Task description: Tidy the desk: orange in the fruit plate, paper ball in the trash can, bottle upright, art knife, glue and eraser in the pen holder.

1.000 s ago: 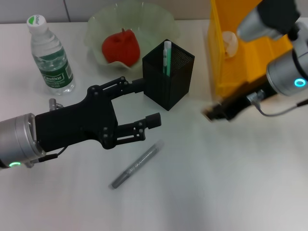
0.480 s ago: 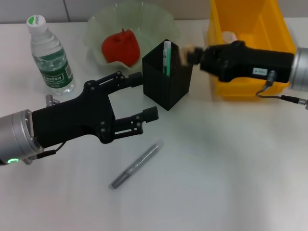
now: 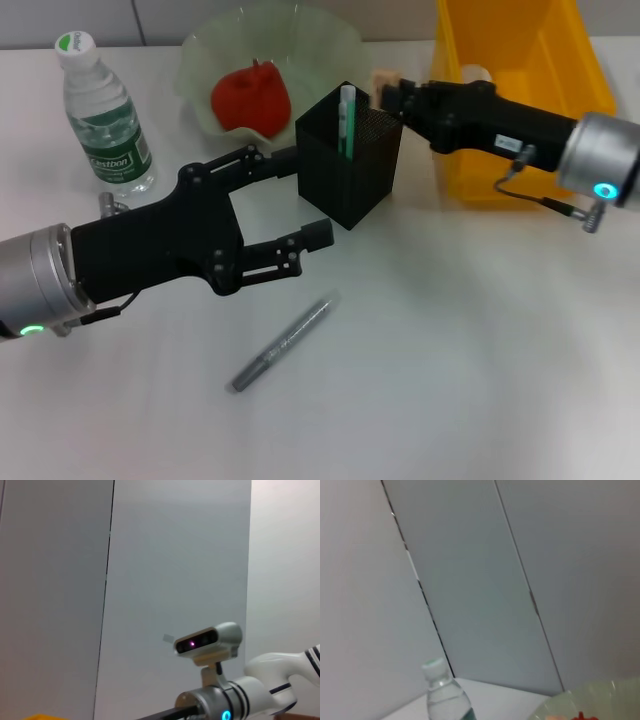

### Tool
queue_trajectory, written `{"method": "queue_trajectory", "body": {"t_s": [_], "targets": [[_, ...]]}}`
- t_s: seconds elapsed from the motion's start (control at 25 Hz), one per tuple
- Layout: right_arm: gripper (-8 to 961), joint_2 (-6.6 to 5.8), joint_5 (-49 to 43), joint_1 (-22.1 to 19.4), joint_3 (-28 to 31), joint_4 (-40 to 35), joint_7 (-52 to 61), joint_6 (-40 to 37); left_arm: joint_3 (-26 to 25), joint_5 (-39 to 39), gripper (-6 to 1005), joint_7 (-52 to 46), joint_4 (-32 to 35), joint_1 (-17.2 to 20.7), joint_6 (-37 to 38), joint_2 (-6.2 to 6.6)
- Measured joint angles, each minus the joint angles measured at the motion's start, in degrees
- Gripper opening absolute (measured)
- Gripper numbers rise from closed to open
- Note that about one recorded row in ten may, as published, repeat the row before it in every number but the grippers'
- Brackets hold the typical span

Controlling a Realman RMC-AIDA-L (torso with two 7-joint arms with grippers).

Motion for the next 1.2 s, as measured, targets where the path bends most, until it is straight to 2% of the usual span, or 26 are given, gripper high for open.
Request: {"method": "queue_trajectory", "body": {"t_s": [0.2,0.28,0.48,0.96,1.2], "targets": [[191,0.07,-0.16,3.50,-0.41,3.83,-2.90,2.54,0.00,-0.02,780,0.03,0.01,-0.09,-0.02,0.08],[195,0.09,-0.16,4.60,-2.42,4.52,-3.50,3.68,0.01,0.07,779,0.03,0.01,-0.10,-0.02,0.01],[205,0.09,-0.02,5.07,-5.98,4.32,-3.54,7.23,0.01,0.07,779,0.03,0.00,-0.11,-0.02,-0.01],[226,0.09,0.48,5.28,-6.33,4.25,-3.37,8.42,0.01,0.07,777,0.03,0.00,-0.12,-0.02,0.04],[238,0.09,2.80,4.29,-6.03,4.12,-4.58,6.36,0.01,0.06,776,0.03,0.12,0.03,0.24,0.04]]}}
